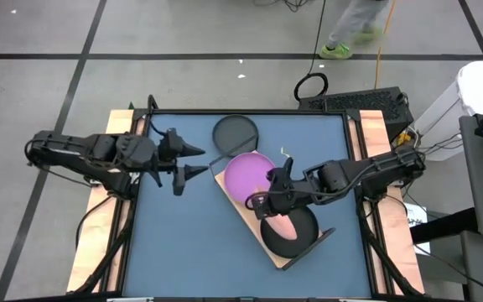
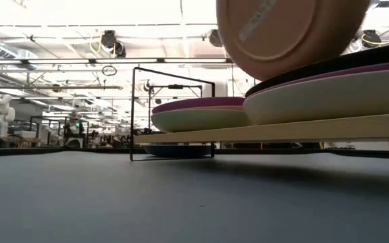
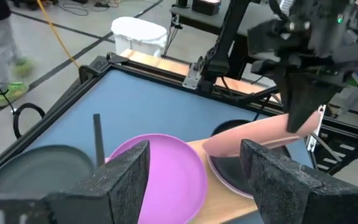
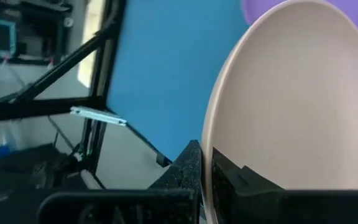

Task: Place and stack plates onto a shelf
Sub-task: Stack the light orange plate on top of the black plate on the shelf

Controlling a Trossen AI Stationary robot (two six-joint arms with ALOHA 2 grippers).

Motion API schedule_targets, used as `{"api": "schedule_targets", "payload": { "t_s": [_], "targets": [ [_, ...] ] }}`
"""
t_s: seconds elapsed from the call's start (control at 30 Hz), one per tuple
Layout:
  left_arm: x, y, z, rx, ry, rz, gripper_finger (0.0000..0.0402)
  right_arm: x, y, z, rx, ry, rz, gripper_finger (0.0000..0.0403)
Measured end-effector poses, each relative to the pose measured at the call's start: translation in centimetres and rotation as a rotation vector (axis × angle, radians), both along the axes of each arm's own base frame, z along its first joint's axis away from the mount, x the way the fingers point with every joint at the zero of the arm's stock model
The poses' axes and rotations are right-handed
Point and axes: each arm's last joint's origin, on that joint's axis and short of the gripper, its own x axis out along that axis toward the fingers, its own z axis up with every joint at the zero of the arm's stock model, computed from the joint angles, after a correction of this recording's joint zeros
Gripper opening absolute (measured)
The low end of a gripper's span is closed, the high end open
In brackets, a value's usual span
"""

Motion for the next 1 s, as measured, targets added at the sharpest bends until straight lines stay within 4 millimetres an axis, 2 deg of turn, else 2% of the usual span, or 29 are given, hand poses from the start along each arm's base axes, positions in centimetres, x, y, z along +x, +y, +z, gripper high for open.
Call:
{"api": "schedule_targets", "payload": {
  "t_s": [0.17, 0.33, 0.8, 1.0],
  "targets": [
    [-1.6, 0.1, 0.2, -0.009, 0.023, -0.002, 0.0253, -0.3, 0.5, -0.9, 0.013, 0.091, -0.033, 0.0],
    [-2.2, 0.1, 0.2, -0.02, 0.045, -0.036, 0.0253, -0.3, 0.5, -1.0, 0.024, 0.102, -0.05, 0.0],
    [-2.4, -0.2, -0.3, -0.035, 0.097, -0.086, 0.0253, -0.5, 1.1, -0.8, 0.11, 0.112, -0.104, 0.0],
    [-2.4, -0.2, -0.3, -0.037, 0.101, -0.083, 0.0253, -1.1, 1.0, -1.3, 0.1, 0.183, -0.152, 0.0]
  ]
}}
